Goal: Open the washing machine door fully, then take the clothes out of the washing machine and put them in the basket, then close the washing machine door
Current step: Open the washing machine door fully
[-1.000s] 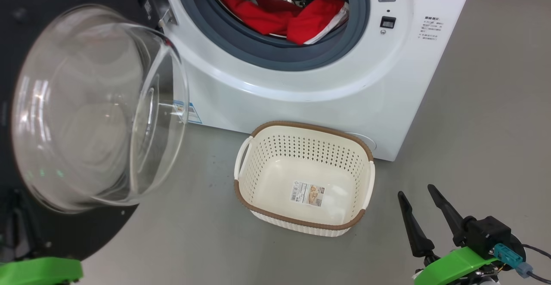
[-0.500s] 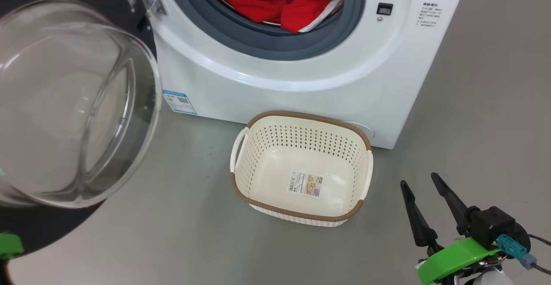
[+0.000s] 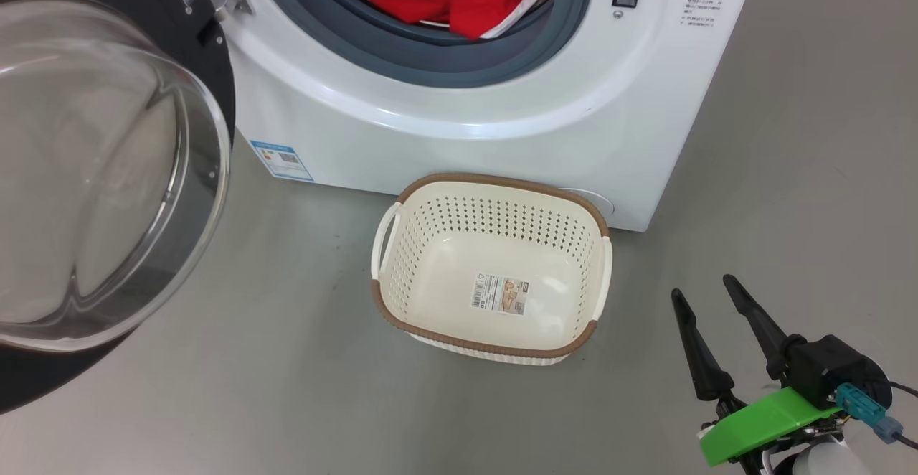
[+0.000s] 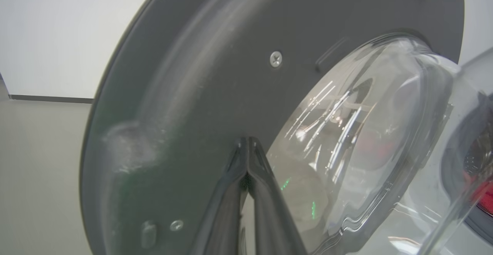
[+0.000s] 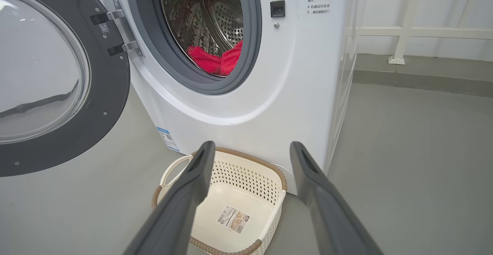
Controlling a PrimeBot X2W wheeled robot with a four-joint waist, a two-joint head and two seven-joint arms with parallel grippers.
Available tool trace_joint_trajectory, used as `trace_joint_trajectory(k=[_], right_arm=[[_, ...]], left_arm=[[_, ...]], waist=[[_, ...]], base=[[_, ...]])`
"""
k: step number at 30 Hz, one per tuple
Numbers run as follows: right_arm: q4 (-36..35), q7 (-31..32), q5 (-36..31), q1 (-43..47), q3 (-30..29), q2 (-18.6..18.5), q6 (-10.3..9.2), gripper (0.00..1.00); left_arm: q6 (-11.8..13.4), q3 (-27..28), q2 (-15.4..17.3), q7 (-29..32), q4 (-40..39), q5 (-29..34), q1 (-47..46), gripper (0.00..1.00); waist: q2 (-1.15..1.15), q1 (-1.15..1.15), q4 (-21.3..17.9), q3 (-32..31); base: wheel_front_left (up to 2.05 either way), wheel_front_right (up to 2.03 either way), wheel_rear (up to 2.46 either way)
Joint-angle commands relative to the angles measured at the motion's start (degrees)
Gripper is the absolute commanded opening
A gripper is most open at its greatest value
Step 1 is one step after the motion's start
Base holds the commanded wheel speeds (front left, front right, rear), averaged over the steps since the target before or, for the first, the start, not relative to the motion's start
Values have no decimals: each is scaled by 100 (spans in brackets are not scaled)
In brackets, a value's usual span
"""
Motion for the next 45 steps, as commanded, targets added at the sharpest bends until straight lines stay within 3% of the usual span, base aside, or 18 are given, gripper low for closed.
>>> trace_joint_trajectory(k=[1, 15, 36, 37, 39, 40, 41, 42, 45], right_arm=[[-157, -52, -78, -227, 134, -59, 44, 100], [-87, -52, -88, -207, 104, 0, 44, 100], [-99, -52, 44, 65, -14, 121, 44, 100], [-108, -52, 50, 97, -28, 129, 44, 100], [-136, -52, 53, 163, -55, 144, 44, 100], [-145, -52, 55, 193, -74, 151, 44, 100], [-153, -52, 58, 220, -92, 155, 44, 100], [-158, -52, 62, 241, -108, 160, 44, 100], [-171, -52, 71, 313, -177, 171, 44, 100]], left_arm=[[-24, 187, 416, -28, -51, 71, -133, 0], [-31, -132, 475, -28, 158, -197, -6, 0], [-31, -1634, -440, -28, -1425, -476, 1726, 0], [-31, -1748, -456, -28, -1499, -470, 1816, 5], [-32, -1917, -484, -28, -1610, -524, 1971, 38], [-32, -2011, -492, -28, -1666, -566, 2041, 47], [-32, -2087, -497, -28, -1723, -602, 2108, 81], [-32, -2183, -499, -28, -1779, -644, 2169, 100], [-32, -2475, -445, -28, -1971, -859, 2328, 100]], waist=[[0, 0, -14, 30], [0, 0, -14, -117], [0, 0, -208, -648], [0, 0, -242, -674], [0, 0, -322, -713], [0, 0, -369, -730], [0, 0, -418, -740], [0, 0, -472, -747], [0, 0, -621, -785]], base=[[0, 0, 0], [0, 0, 0], [0, 0, 0], [0, 0, 0], [0, 0, 0], [0, 0, 0], [0, 0, 0], [0, 0, 0], [0, 0, 0]])
